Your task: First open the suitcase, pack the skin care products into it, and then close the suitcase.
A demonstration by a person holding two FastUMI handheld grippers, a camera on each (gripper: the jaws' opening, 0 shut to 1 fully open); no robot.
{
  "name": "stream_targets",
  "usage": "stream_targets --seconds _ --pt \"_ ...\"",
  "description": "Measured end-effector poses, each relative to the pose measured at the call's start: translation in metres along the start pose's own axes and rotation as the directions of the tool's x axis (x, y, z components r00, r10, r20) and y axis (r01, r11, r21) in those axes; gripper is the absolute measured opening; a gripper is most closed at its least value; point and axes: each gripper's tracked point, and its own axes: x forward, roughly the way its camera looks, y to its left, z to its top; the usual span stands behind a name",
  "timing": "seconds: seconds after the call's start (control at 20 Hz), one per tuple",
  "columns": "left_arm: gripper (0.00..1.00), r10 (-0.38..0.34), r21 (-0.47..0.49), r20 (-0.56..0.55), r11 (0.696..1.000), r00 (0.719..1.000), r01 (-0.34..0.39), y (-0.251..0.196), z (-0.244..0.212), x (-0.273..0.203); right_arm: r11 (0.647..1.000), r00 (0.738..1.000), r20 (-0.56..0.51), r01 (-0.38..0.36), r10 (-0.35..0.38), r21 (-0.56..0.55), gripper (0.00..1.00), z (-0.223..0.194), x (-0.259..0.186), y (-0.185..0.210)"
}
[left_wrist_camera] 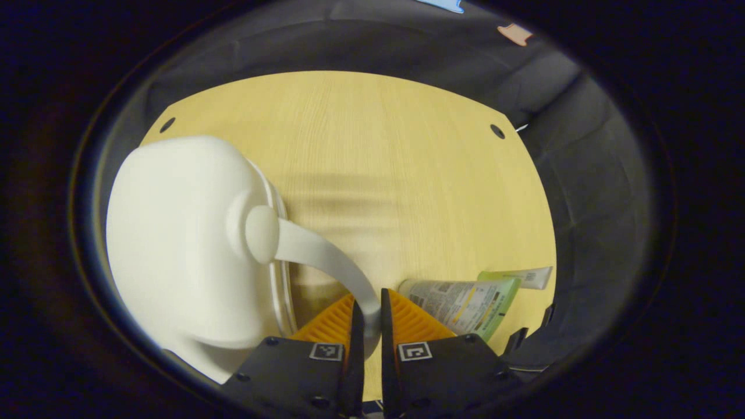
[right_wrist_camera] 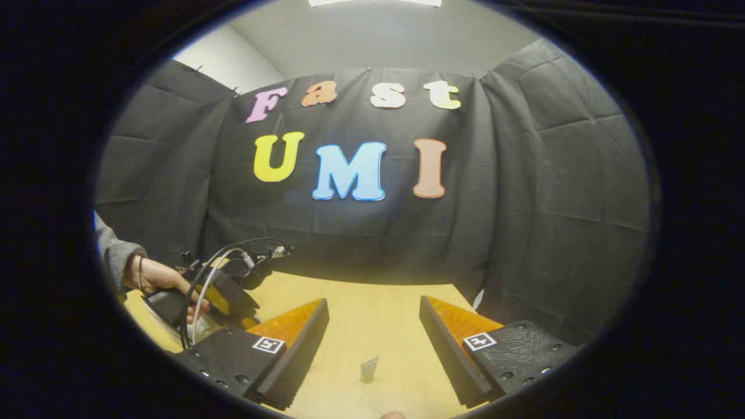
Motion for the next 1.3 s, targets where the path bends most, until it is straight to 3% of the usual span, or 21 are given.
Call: stream_targets --seconds 0.3,0.65,0.7,0.8,1.05,1.3 --pt "0.20 0.010 0.028 0.073 1.000 0.997 -0.012 -0.007 0.014 -0.042 0.999 0.999 0.019 -0.037 0.037 -0.012 0.95 0.004 -0.005 0.007" --pt "0.20 0.034 0.021 0.216 0.999 0.976 -0.039 0.013 0.031 -0.160 0.990 0.990 0.028 -0.138 0.139 -0.023 0.95 0.000 -0.002 0.022" --pt "0.18 0.035 0.016 0.227 0.999 0.973 -0.040 0.022 0.033 -0.175 0.989 0.989 0.040 -0.143 0.144 -0.024 0.95 0.002 0.000 0.023" --pt "0.22 0.043 -0.007 0.255 0.999 0.966 -0.043 0.041 0.041 -0.207 0.990 0.990 0.040 -0.136 0.138 -0.029 0.95 0.000 0.004 0.025" --pt "0.20 0.052 -0.071 0.339 0.997 0.939 -0.030 0.106 0.080 -0.289 0.997 0.995 0.064 -0.071 0.072 -0.009 0.95 0.012 0.001 0.038" --pt "0.20 0.148 -0.014 0.386 0.988 0.911 -0.155 0.207 0.104 -0.328 1.000 0.997 0.076 0.002 -0.001 -0.004 0.95 0.020 -0.002 0.061"
